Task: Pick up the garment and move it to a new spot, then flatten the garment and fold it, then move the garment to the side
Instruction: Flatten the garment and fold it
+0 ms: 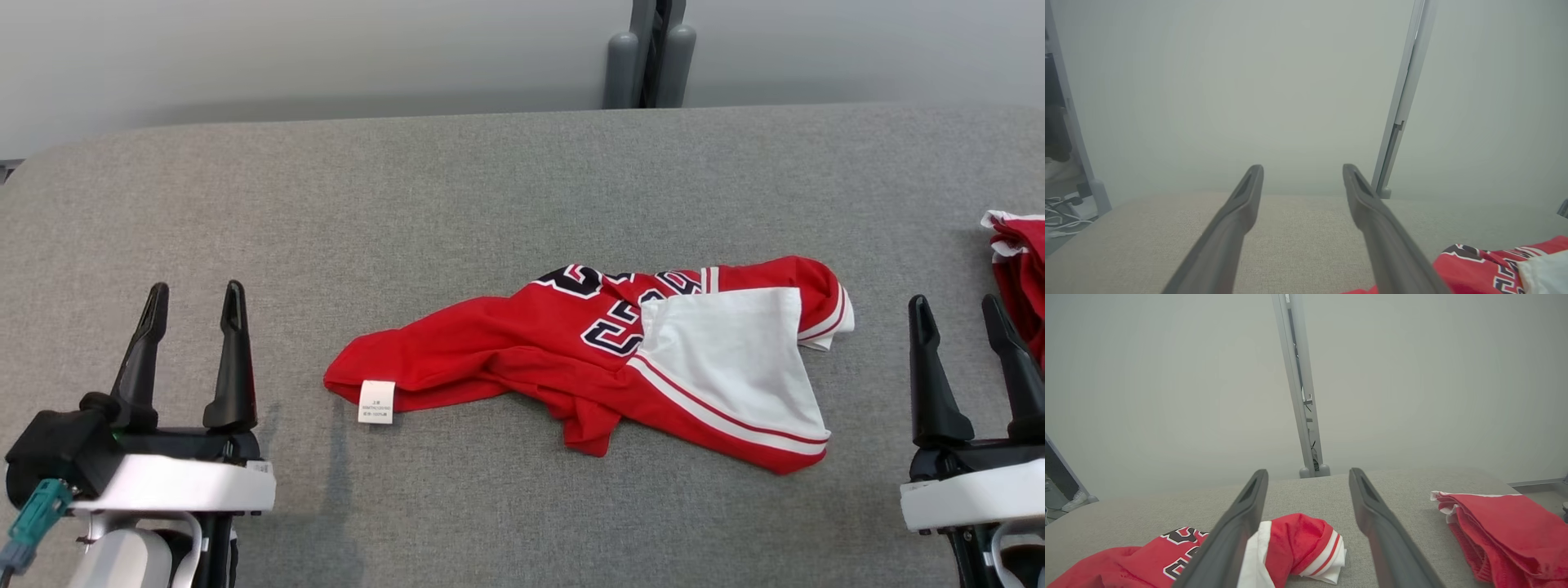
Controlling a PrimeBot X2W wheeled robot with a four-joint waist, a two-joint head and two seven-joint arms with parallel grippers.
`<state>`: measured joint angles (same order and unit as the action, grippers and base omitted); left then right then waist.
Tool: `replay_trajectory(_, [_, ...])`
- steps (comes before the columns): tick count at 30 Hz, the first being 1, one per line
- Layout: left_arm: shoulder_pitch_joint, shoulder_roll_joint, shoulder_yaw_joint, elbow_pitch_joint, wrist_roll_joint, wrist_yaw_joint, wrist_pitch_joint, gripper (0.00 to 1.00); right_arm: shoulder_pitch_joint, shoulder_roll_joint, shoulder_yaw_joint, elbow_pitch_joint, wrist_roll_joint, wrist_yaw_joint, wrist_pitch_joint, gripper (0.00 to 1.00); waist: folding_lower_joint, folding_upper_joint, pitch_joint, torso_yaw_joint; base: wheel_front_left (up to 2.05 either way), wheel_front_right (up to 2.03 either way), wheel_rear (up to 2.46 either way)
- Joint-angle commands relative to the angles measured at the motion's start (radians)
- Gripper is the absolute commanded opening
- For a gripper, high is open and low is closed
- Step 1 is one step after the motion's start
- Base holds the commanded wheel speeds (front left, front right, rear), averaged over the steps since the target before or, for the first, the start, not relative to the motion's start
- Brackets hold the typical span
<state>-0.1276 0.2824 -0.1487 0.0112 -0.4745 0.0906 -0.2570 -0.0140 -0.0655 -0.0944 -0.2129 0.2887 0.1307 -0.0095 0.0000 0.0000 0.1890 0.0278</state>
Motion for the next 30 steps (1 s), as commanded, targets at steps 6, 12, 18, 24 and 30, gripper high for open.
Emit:
replay_trajectory(6, [0.084,0.023,0.001,-0.100,0.022,0.040,0.026,1.00,0.035,0.000,0.016,0.001,-0.023,0.000,0.019,1.00,0.0000,0.0000,-0.050,0.006,0.00,0.00,0.00])
replay_trajectory(12, [0.155,0.032,-0.024,-0.127,0.049,0.068,0.053,1.00,0.066,-0.006,0.024,0.000,-0.032,0.000,0.045,1.00,0.0000,0.0000,-0.078,0.011,0.00,0.00,0.00])
replay_trajectory(18, [0.160,0.034,-0.034,-0.120,0.054,0.076,0.062,1.00,0.078,-0.012,0.022,-0.006,-0.027,0.000,0.054,1.00,0.0000,0.0000,-0.085,0.018,0.00,0.00,0.00])
replay_trajectory(24, [0.147,0.037,-0.039,-0.119,0.052,0.075,0.067,1.00,0.073,-0.012,0.023,-0.010,-0.021,0.000,0.060,1.00,0.0000,0.0000,-0.077,0.022,0.00,0.00,0.00])
replay_trajectory(30, [0.119,0.049,-0.052,-0.104,0.050,0.057,0.088,1.00,0.058,-0.012,0.032,-0.005,-0.011,0.000,0.056,1.00,0.0000,0.0000,-0.057,0.014,0.00,0.00,0.00])
